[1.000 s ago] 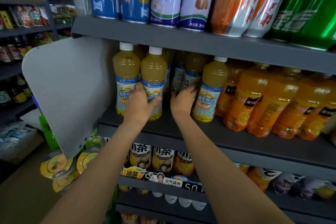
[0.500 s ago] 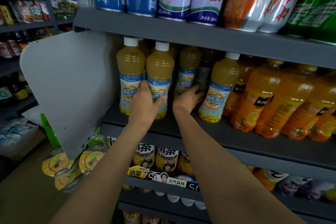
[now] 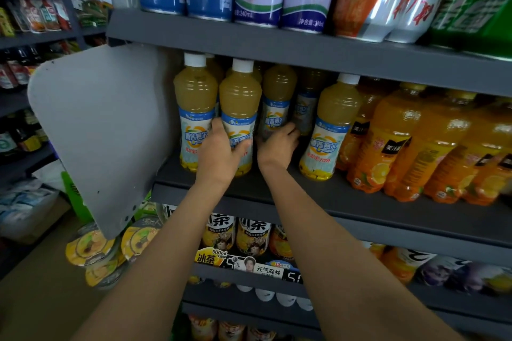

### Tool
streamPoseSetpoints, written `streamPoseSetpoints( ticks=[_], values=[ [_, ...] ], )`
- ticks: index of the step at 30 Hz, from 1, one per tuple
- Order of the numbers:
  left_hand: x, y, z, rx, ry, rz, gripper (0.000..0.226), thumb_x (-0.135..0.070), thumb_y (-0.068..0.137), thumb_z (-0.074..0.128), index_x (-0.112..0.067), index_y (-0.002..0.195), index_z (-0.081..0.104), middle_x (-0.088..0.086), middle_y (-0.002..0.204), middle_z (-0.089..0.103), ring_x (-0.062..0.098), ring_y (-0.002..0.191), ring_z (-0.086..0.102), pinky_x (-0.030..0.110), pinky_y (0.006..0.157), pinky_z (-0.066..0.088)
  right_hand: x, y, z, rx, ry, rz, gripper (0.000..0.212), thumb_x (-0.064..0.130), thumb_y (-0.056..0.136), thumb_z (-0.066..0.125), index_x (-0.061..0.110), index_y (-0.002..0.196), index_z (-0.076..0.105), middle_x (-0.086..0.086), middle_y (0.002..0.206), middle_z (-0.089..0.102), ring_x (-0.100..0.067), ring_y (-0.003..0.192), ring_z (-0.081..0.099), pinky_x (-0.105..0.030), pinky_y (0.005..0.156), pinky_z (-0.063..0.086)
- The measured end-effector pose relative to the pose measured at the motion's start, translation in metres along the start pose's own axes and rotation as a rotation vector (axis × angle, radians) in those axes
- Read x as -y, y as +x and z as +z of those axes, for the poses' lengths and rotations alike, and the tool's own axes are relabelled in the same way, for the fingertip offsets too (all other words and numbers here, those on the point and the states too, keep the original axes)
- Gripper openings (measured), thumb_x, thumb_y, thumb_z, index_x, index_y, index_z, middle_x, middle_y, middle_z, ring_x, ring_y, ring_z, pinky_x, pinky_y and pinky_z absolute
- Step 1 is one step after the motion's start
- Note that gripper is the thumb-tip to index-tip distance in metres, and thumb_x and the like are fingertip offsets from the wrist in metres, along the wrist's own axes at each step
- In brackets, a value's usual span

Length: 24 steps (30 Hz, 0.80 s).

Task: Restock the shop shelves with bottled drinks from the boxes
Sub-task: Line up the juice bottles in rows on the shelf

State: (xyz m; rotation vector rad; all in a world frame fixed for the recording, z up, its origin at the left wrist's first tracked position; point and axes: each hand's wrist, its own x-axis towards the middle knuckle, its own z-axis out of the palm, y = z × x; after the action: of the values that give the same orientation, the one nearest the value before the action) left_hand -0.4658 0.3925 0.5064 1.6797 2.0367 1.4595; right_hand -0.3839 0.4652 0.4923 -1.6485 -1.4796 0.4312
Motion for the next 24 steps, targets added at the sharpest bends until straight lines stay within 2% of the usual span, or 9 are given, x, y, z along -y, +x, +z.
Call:
streamPoseSetpoints(
  ticks=[2,4,7,8,10,12,16,21,24],
  values=[
    [-0.001,-0.001,-0.001,-0.004,-0.006,0.006,0.052,-0.024,0.083,0.067,-0.002,0.123,0.041,0.016,0.118,0.057,0.029,0.111,0.055,0.033,0.088,0.043,-0.004,-0.019,-0.015,-0.09,0.031,-0.15,0.064,0.011,0.081,0.067,0.001,0.133,0.032,-0.02,0.134,0.034,-0.035,0.125,0.036,-0.039,0.103,0.035],
    [-0.001,-0.002,-0.001,-0.009,-0.007,0.009,0.052,-0.024,0.083,0.067,-0.003,0.123,0.041,0.016,0.119,0.057,0.029,0.112,0.054,0.034,0.089,0.042,-0.013,-0.039,-0.034,-0.275,0.061,-0.349,0.058,0.003,0.076,0.069,-0.001,0.127,0.041,-0.021,0.13,0.039,-0.034,0.122,0.041,-0.037,0.101,0.04],
    [-0.003,-0.001,-0.001,-0.003,-0.004,-0.001,0.052,-0.025,0.084,0.066,-0.003,0.123,0.04,0.015,0.12,0.056,0.029,0.113,0.053,0.039,0.093,0.043,-0.03,-0.046,-0.063,-0.518,0.053,-0.363,0.053,0.004,0.075,0.07,-0.002,0.123,0.047,-0.022,0.125,0.043,-0.032,0.116,0.044,-0.036,0.095,0.043],
    [-0.003,-0.001,-0.001,0.002,-0.006,-0.005,0.052,-0.025,0.084,0.065,-0.003,0.123,0.04,0.016,0.121,0.055,0.029,0.114,0.053,0.039,0.093,0.043,-0.034,-0.042,-0.069,-0.521,0.057,-0.29,0.058,0.007,0.076,0.071,-0.002,0.126,0.044,-0.022,0.128,0.042,-0.033,0.117,0.042,-0.038,0.097,0.042],
    [-0.004,-0.002,0.0,0.013,-0.013,-0.016,0.052,-0.025,0.085,0.065,-0.003,0.125,0.039,0.015,0.122,0.054,0.029,0.115,0.052,0.037,0.093,0.042,-0.04,-0.032,-0.076,-0.376,0.068,-0.098,0.074,0.014,0.077,0.073,0.0,0.136,0.032,-0.02,0.135,0.037,-0.033,0.123,0.037,-0.041,0.103,0.037],
    [-0.005,-0.002,-0.001,0.02,-0.014,-0.022,0.053,-0.024,0.085,0.065,-0.003,0.126,0.038,0.015,0.124,0.054,0.029,0.116,0.051,0.037,0.093,0.042,-0.046,-0.024,-0.077,-0.237,0.08,0.002,0.075,0.019,0.078,0.073,0.001,0.136,0.029,-0.017,0.135,0.041,-0.032,0.125,0.039,-0.04,0.103,0.037],
    [-0.005,-0.001,-0.001,0.019,-0.015,-0.025,0.053,-0.024,0.084,0.065,-0.003,0.126,0.039,0.015,0.123,0.054,0.03,0.116,0.051,0.038,0.094,0.042,-0.047,-0.017,-0.076,-0.186,0.09,-0.007,0.055,0.021,0.08,0.071,0.001,0.12,0.04,-0.016,0.126,0.051,-0.031,0.119,0.049,-0.038,0.092,0.043],
    [-0.005,-0.001,0.0,0.026,-0.026,-0.034,0.053,-0.024,0.084,0.066,-0.004,0.125,0.039,0.015,0.123,0.054,0.03,0.117,0.051,0.039,0.095,0.042,-0.037,-0.003,-0.061,-0.112,0.092,-0.03,0.054,0.02,0.081,0.07,0.0,0.121,0.039,-0.017,0.126,0.051,-0.032,0.118,0.051,-0.039,0.089,0.045],
    [-0.006,-0.001,-0.001,0.037,-0.026,-0.047,0.053,-0.024,0.085,0.065,-0.004,0.126,0.038,0.015,0.124,0.054,0.029,0.117,0.051,0.037,0.094,0.041,-0.033,0.016,-0.052,-0.075,0.073,0.014,0.061,0.021,0.081,0.07,0.0,0.127,0.036,-0.018,0.134,0.04,-0.033,0.121,0.045,-0.038,0.093,0.042]
  ],
)
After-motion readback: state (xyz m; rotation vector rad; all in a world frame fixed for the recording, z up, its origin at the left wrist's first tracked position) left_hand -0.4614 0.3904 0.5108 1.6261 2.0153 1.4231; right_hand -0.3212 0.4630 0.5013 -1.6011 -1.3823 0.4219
